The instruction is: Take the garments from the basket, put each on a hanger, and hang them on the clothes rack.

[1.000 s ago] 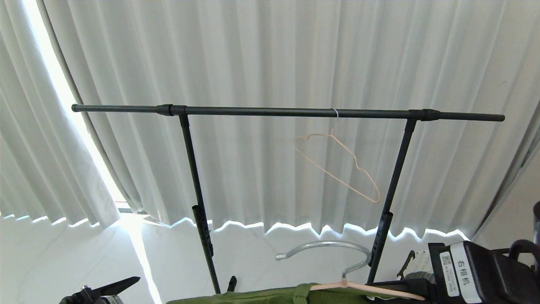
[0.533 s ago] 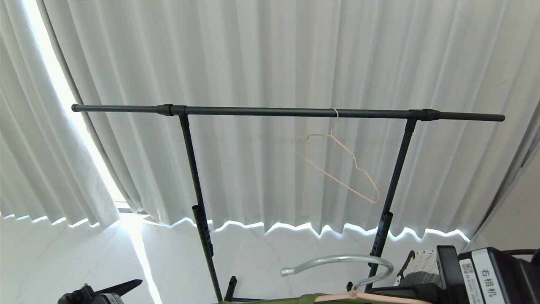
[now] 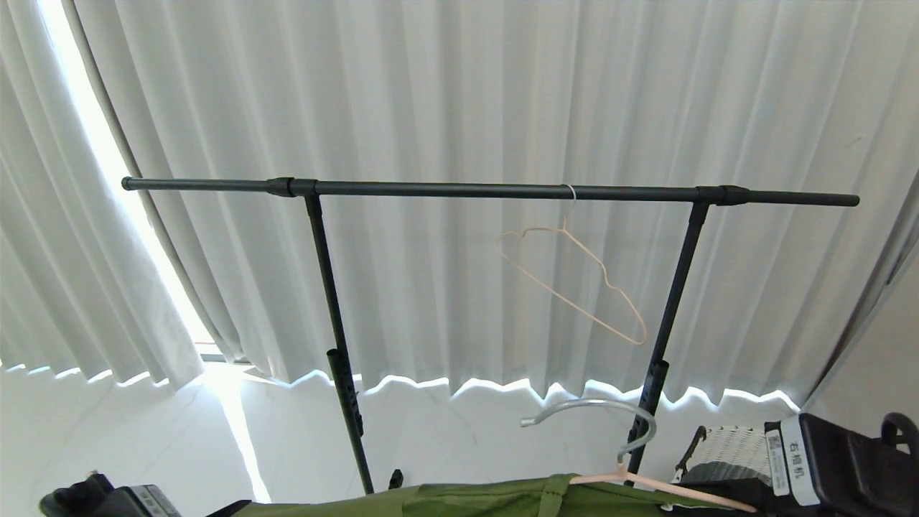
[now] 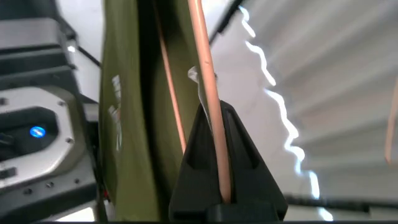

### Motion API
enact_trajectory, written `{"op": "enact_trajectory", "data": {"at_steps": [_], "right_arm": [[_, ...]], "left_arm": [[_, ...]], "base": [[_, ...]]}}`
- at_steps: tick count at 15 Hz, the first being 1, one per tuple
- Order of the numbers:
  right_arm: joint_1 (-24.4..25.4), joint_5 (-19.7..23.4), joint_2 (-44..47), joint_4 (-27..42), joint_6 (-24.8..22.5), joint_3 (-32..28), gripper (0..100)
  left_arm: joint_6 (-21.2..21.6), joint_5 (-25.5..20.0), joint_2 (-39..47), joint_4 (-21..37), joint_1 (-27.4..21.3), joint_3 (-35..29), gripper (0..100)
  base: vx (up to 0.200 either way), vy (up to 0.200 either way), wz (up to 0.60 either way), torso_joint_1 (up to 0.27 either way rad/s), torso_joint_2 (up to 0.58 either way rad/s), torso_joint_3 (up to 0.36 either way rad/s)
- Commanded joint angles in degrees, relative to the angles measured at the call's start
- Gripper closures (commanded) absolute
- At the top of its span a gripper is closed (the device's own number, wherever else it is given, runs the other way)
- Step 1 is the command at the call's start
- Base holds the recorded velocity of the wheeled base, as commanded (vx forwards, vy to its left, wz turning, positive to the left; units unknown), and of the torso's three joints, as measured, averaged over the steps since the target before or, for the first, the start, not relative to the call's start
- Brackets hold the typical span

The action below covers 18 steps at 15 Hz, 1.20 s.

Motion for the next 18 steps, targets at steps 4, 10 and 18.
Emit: {"op": "enact_trajectory", "data": {"at_steps": [4,10,18], "right_arm": [[-5.96,-1.24,-1.24,0.8,0.41,-0.22,100],[-5.69,-0.89,-1.42,-4.47,5.16,-0.92,100],[-9.21,-11.43,8.69,-3.68,18.43,-8.57,100]], "left_arm": [[2.36,-0.12,-6.36,0.12,0.47,0.2,100],[8.51,-0.12,-3.81,0.12,0.47,-0.07,0],[8.42,0.05,-3.9,0.03,10.93,-4.99,0]], "base": [[0.0,0.0,0.0,0.0,0.0,0.0],[0.0,0.0,0.0,0.0,0.0,0.0],[0.0,0.0,0.0,0.0,0.0,0.0]]}}
